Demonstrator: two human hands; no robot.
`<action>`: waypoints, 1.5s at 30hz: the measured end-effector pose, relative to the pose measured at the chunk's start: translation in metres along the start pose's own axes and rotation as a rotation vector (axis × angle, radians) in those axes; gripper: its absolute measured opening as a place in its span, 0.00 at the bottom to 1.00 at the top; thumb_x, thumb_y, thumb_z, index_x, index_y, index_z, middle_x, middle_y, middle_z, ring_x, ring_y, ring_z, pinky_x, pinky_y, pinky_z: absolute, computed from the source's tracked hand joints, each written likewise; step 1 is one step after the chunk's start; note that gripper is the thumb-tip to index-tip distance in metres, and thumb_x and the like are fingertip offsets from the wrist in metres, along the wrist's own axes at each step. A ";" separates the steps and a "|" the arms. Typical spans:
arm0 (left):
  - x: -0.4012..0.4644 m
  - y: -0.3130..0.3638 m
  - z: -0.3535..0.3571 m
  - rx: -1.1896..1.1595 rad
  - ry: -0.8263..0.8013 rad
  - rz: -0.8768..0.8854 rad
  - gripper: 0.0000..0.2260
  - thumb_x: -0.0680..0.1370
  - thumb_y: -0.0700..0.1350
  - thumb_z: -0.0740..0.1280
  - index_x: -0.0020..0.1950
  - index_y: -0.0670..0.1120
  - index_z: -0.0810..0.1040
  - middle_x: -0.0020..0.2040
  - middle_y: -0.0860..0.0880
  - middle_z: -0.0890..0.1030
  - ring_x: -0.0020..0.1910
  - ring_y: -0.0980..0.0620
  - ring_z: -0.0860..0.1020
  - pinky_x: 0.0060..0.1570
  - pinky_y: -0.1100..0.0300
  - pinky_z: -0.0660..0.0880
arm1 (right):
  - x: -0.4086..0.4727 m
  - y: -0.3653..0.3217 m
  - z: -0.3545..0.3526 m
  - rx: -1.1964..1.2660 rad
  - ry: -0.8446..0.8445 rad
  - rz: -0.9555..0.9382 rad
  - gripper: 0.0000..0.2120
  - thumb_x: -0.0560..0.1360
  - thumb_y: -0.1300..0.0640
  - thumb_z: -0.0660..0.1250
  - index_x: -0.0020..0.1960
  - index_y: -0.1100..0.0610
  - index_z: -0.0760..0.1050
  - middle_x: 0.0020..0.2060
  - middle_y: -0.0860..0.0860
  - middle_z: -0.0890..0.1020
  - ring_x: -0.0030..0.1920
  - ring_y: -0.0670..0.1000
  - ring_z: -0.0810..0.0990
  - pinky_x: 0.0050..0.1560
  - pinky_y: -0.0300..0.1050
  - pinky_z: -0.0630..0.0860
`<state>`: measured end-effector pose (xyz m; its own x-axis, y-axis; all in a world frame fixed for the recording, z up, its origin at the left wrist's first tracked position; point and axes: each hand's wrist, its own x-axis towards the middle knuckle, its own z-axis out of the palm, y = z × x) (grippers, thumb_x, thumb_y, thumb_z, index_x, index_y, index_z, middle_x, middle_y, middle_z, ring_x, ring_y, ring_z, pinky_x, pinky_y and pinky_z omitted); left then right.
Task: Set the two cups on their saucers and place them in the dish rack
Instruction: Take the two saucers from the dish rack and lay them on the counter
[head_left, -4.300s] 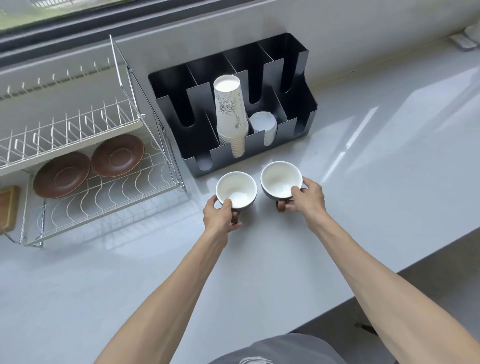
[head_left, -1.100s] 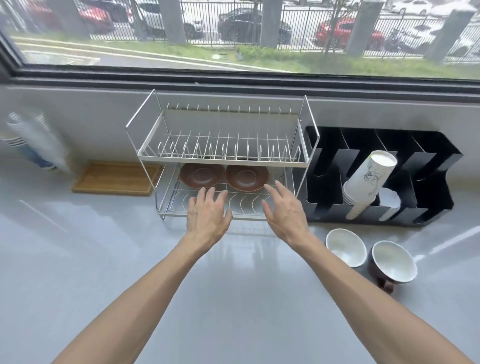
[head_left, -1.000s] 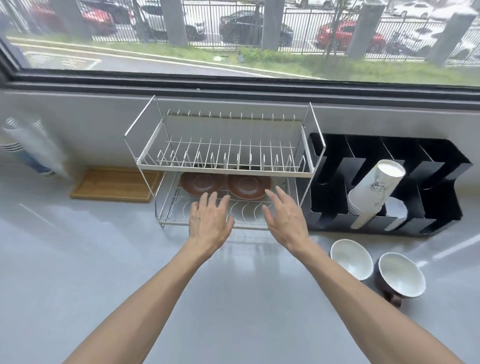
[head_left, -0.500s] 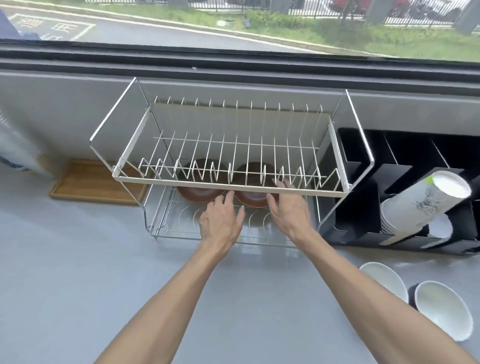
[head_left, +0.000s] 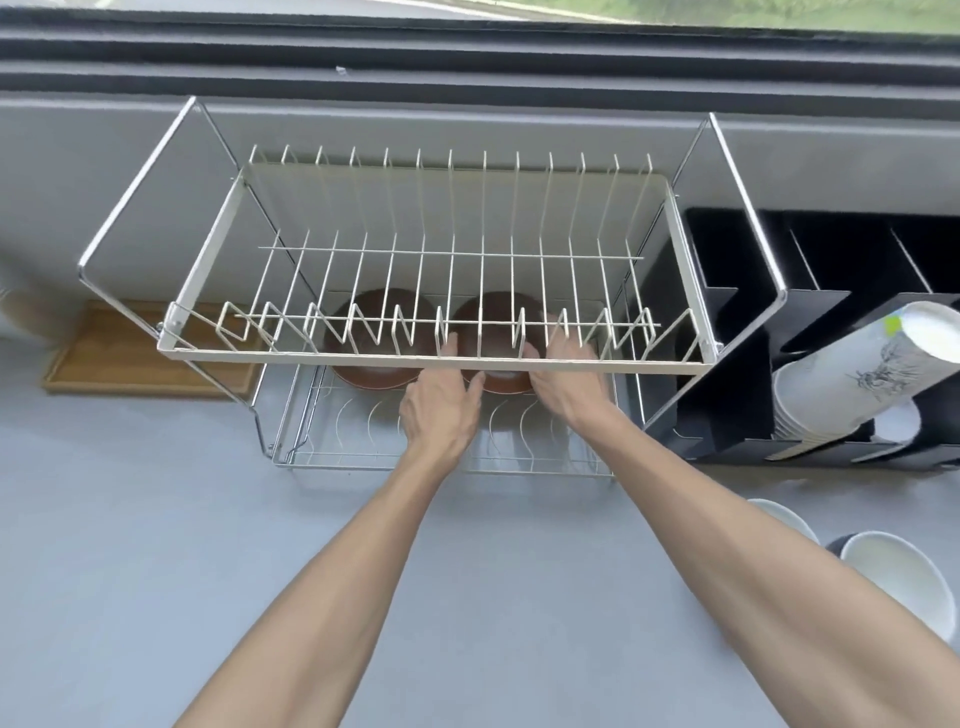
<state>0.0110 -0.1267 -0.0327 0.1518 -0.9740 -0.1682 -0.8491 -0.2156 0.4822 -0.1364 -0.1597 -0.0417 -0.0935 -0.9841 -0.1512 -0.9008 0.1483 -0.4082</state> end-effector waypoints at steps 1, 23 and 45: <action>0.000 0.001 0.000 -0.026 -0.006 -0.008 0.27 0.83 0.52 0.64 0.80 0.47 0.61 0.60 0.36 0.82 0.60 0.30 0.79 0.56 0.45 0.74 | 0.001 0.001 0.001 0.004 -0.007 0.006 0.27 0.85 0.48 0.54 0.79 0.61 0.56 0.63 0.65 0.77 0.62 0.67 0.76 0.61 0.56 0.70; -0.017 -0.003 0.002 -0.264 0.015 -0.121 0.27 0.76 0.41 0.72 0.74 0.49 0.69 0.56 0.41 0.84 0.61 0.37 0.79 0.59 0.50 0.72 | -0.028 0.005 -0.008 0.230 0.042 0.138 0.19 0.81 0.55 0.59 0.70 0.61 0.67 0.61 0.65 0.79 0.61 0.68 0.76 0.59 0.56 0.72; -0.101 -0.032 -0.037 -0.368 -0.030 -0.032 0.37 0.71 0.33 0.65 0.78 0.56 0.67 0.49 0.48 0.80 0.51 0.38 0.84 0.57 0.45 0.80 | -0.127 0.021 -0.020 0.375 -0.028 0.262 0.14 0.79 0.55 0.57 0.49 0.61 0.79 0.50 0.61 0.83 0.51 0.63 0.81 0.51 0.49 0.76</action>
<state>0.0419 -0.0240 0.0010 0.1557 -0.9651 -0.2104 -0.6047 -0.2615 0.7522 -0.1518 -0.0340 -0.0126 -0.2816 -0.9062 -0.3153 -0.6317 0.4225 -0.6500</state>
